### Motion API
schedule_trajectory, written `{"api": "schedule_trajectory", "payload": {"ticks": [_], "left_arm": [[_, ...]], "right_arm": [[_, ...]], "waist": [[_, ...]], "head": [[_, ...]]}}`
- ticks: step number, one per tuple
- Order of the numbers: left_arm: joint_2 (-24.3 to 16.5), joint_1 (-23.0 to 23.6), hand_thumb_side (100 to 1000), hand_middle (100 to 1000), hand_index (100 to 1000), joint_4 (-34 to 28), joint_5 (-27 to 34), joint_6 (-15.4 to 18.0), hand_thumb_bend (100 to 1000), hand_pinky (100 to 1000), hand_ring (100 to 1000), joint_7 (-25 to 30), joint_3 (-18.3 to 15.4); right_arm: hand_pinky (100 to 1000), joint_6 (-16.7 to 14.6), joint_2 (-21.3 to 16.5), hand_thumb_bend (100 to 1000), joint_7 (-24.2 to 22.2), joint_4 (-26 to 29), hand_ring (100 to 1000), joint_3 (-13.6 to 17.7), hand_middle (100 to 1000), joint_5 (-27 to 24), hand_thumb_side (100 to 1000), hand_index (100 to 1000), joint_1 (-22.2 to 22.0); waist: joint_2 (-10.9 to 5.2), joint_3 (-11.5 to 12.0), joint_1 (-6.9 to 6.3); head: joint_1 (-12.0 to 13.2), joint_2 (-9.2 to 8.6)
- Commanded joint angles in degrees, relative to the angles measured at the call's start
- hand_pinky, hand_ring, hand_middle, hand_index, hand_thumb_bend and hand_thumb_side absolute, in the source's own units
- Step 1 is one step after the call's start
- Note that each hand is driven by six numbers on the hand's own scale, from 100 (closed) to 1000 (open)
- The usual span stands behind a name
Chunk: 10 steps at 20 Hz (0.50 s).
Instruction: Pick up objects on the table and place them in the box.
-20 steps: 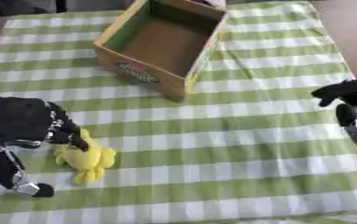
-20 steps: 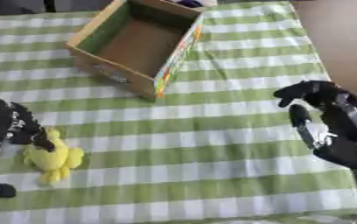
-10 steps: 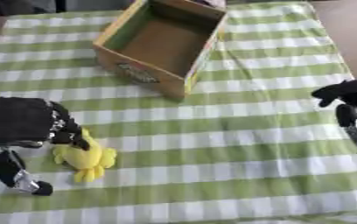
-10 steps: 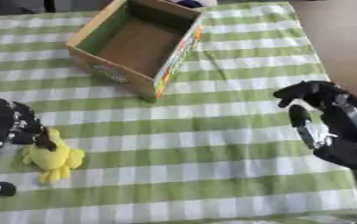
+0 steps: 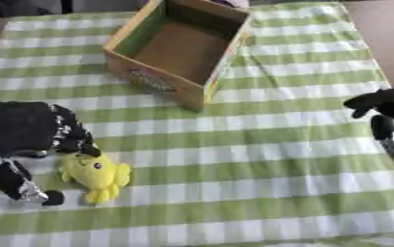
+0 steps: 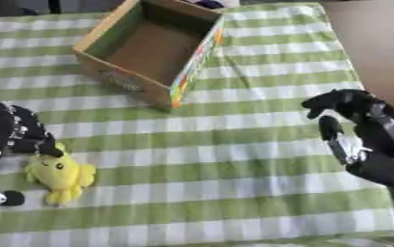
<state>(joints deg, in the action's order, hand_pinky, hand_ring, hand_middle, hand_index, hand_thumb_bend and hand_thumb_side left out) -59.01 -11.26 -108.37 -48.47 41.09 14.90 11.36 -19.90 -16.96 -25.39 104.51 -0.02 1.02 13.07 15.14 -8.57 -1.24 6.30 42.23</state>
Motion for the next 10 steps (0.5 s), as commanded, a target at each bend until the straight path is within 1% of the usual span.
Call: {"api": "schedule_trajectory", "payload": {"ticks": [1, 5, 10], "left_arm": [[-1.6, -0.9, 551, 660, 863, -1.3, 1.5, -0.2, 499, 606, 622, 0.5, -1.4], [-1.7, -1.6, 547, 660, 862, -1.4, 2.4, -0.4, 506, 607, 623, 1.0, -1.6], [-1.3, -2.9, 554, 660, 862, -0.6, 2.4, -0.1, 511, 607, 623, 1.7, -0.9]], "right_arm": [[780, -0.1, -1.0, 100, 0.1, 0.4, 740, 0.3, 538, 0.1, 524, 739, 0.3], [780, -0.1, -1.0, 100, 0.1, 0.4, 740, 0.3, 538, 0.1, 524, 739, 0.3], [780, -0.1, -0.9, 100, 0.0, 0.4, 740, 0.3, 538, 0.1, 524, 739, 0.3]], "waist": [[-1.00, 0.0, 0.07], [-1.02, 0.0, 0.06], [-1.01, -0.1, 0.09]], "head": [[-0.2, -0.66], [-0.2, -0.65], [-0.1, -0.56]]}}
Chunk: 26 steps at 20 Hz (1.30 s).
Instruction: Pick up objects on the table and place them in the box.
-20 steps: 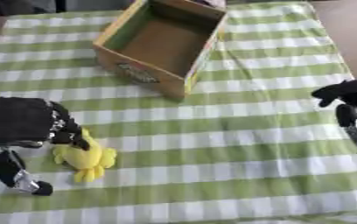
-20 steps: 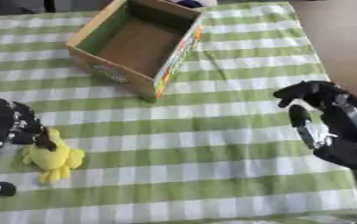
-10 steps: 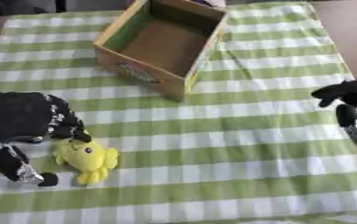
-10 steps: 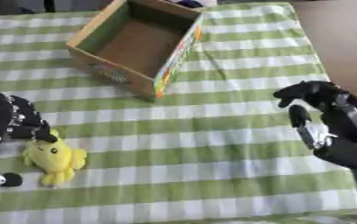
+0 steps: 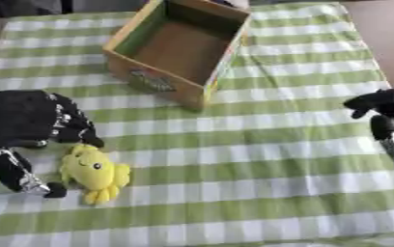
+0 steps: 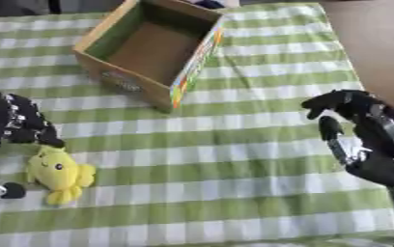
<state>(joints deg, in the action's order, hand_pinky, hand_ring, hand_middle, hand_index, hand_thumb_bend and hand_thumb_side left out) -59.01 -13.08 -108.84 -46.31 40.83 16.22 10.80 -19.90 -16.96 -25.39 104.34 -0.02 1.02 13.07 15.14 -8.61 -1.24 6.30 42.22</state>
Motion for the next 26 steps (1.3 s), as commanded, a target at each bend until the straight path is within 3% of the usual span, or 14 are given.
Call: {"api": "schedule_trajectory", "payload": {"ticks": [1, 11, 26], "left_arm": [[-1.2, -1.4, 556, 660, 862, 0.1, 0.2, 0.2, 511, 607, 623, 0.6, -0.1], [0.7, -4.3, 605, 661, 862, 3.7, -2.5, 1.8, 523, 610, 626, 1.8, 2.7], [2.6, -5.8, 553, 631, 846, 6.0, -4.8, 2.6, 502, 594, 608, 0.8, 3.8]], "right_arm": [[780, -0.1, -0.9, 100, 0.0, 0.6, 740, 0.3, 538, 0.1, 524, 739, 0.3], [780, -0.1, -0.7, 100, -0.2, 0.5, 740, 0.2, 538, -0.1, 525, 739, 0.4], [781, -0.1, -0.6, 100, -0.3, 0.5, 739, 0.1, 537, -0.1, 525, 739, 0.5]], "waist": [[-1.01, -0.1, 0.09], [-0.97, -0.3, 0.11], [-0.89, -0.6, 0.04]], "head": [[-0.1, -0.53], [0.1, -0.48], [0.1, -0.39]]}}
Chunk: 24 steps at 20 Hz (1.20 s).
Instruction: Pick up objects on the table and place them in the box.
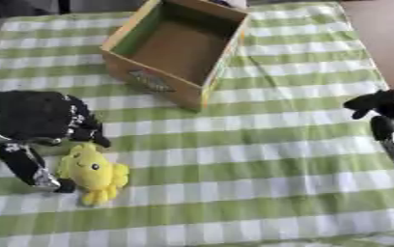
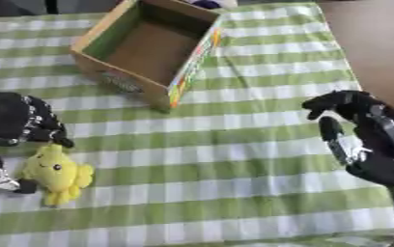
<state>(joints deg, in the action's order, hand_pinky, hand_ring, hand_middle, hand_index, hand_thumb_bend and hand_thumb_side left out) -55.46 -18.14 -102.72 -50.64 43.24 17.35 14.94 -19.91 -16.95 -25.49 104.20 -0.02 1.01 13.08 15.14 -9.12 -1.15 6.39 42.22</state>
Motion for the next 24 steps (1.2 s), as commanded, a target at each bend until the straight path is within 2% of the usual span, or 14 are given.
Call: {"api": "schedule_trajectory", "payload": {"ticks": [1, 13, 14, 24], "left_arm": [[-0.9, -0.8, 549, 629, 845, 0.0, -0.6, 0.2, 500, 593, 607, -0.5, -0.3], [-0.7, -1.0, 506, 601, 816, 0.7, -2.0, 0.7, 482, 574, 586, -1.3, 0.1], [-0.7, -1.0, 445, 569, 777, 0.7, -2.0, 0.7, 455, 548, 557, -1.6, 0.1], [-0.1, -1.0, 412, 500, 681, 2.5, -3.8, 0.9, 422, 484, 494, -4.8, 0.6]], "right_arm": [[781, -0.1, -0.6, 100, -0.2, 0.6, 739, 0.1, 537, -0.1, 524, 739, 0.5], [781, -0.1, -0.7, 100, -0.3, 0.6, 739, 0.1, 537, -0.1, 524, 739, 0.6], [781, -0.1, -0.7, 100, -0.3, 0.6, 739, 0.1, 537, -0.2, 524, 739, 0.6], [781, -0.1, -0.6, 100, -0.3, 0.5, 739, 0.1, 537, -0.2, 524, 739, 0.5]], "waist": [[-0.89, -0.1, -0.03], [-0.95, -0.1, -0.01], [-0.94, -0.1, 0.01], [-0.89, -0.2, 0.15]], "head": [[0.0, -0.39], [0.0, -0.38], [0.0, -0.37], [0.0, -0.32]]}}
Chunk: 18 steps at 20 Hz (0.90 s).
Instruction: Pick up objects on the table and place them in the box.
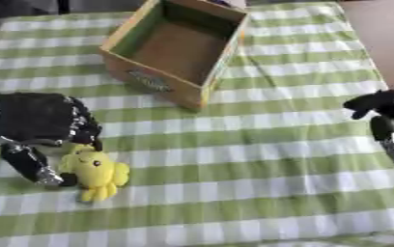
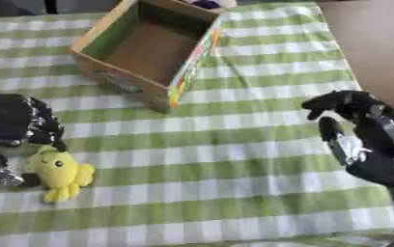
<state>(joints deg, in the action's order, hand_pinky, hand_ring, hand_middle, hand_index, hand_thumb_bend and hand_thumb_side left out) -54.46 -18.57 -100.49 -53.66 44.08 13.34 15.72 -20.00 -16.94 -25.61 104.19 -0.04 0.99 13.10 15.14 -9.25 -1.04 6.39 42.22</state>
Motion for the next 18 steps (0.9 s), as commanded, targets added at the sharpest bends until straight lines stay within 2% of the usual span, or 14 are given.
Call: {"api": "schedule_trajectory", "payload": {"ticks": [1, 4, 5, 8, 18], "left_arm": [[-1.1, -0.6, 400, 485, 664, 0.4, -1.0, 0.1, 402, 468, 480, -1.1, -0.2], [-1.0, -0.5, 380, 456, 631, 0.4, -0.7, 0.3, 372, 432, 453, -2.3, -0.3], [-1.0, -0.5, 367, 404, 591, 0.2, -0.5, 0.3, 346, 379, 412, -2.9, -0.5], [-1.1, -0.5, 348, 348, 551, -0.5, 0.5, 0.3, 314, 340, 379, -4.8, -0.9], [-2.1, -2.3, 310, 325, 539, -3.1, 6.5, -0.4, 267, 327, 358, -5.5, -2.4]], "right_arm": [[781, 0.0, -0.6, 100, -0.2, 0.5, 739, 0.1, 537, -0.2, 524, 739, 0.5], [781, 0.0, -0.6, 100, -0.1, 0.5, 739, 0.2, 537, -0.2, 524, 739, 0.5], [781, 0.0, -0.6, 100, -0.2, 0.5, 739, 0.2, 537, -0.2, 524, 739, 0.5], [781, 0.0, -0.5, 100, -0.2, 0.5, 739, 0.2, 536, -0.2, 525, 739, 0.5], [781, 0.0, -0.6, 100, -0.2, 0.4, 739, 0.2, 536, -0.2, 525, 739, 0.4]], "waist": [[-0.89, -0.1, 0.05], [-0.89, -0.1, 0.06], [-0.90, -0.1, 0.05], [-0.91, 0.0, 0.02], [-1.01, -0.1, -0.17]], "head": [[0.0, -0.32], [-0.1, -0.27], [-0.1, -0.27], [-0.2, -0.27], [-0.4, -0.24]]}}
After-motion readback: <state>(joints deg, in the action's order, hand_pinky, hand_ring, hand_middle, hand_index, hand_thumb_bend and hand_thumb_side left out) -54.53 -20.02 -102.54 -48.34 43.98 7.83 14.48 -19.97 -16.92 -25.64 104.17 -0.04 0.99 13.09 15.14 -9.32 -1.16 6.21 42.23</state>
